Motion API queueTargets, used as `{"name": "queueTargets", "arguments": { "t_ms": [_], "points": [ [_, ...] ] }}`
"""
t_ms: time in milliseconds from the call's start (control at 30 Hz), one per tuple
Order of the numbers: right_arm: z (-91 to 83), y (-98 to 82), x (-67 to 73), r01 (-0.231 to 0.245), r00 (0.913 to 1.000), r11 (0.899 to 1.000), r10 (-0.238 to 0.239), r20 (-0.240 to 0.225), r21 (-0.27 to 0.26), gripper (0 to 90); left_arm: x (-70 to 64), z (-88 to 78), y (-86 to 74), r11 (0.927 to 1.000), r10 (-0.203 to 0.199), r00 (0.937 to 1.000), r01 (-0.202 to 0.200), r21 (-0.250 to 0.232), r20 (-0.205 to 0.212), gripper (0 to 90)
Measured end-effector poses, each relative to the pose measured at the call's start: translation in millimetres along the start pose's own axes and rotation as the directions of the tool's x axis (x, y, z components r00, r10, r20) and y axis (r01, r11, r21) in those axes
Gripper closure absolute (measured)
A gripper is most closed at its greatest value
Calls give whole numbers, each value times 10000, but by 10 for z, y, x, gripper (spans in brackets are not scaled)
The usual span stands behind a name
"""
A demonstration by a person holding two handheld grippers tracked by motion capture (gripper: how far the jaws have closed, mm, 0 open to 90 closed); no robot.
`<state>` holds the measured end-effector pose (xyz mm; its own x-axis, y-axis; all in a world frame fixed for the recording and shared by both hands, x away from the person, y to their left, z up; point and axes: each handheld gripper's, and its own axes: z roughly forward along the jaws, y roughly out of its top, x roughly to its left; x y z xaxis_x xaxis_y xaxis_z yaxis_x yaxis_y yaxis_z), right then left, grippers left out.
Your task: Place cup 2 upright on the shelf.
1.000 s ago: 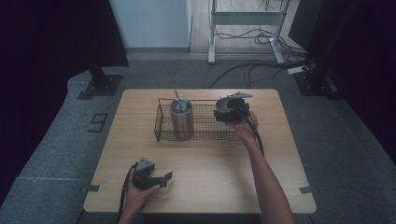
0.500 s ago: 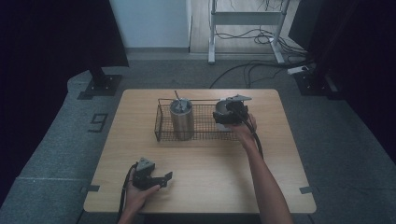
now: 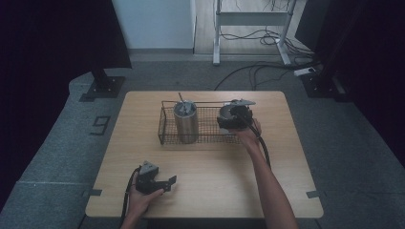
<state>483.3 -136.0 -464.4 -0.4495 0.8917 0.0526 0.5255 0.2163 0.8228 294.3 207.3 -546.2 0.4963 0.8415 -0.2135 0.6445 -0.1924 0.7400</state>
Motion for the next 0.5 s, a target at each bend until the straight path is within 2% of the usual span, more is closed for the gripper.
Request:
{"name": "queueTargets", "arguments": {
  "t_ms": [500],
  "points": [
    [50,-110,3,180,9997,9997,-183,166,175,66,-5,4,2,10000,5,10000,-5,40,14,100]
  ]
}}
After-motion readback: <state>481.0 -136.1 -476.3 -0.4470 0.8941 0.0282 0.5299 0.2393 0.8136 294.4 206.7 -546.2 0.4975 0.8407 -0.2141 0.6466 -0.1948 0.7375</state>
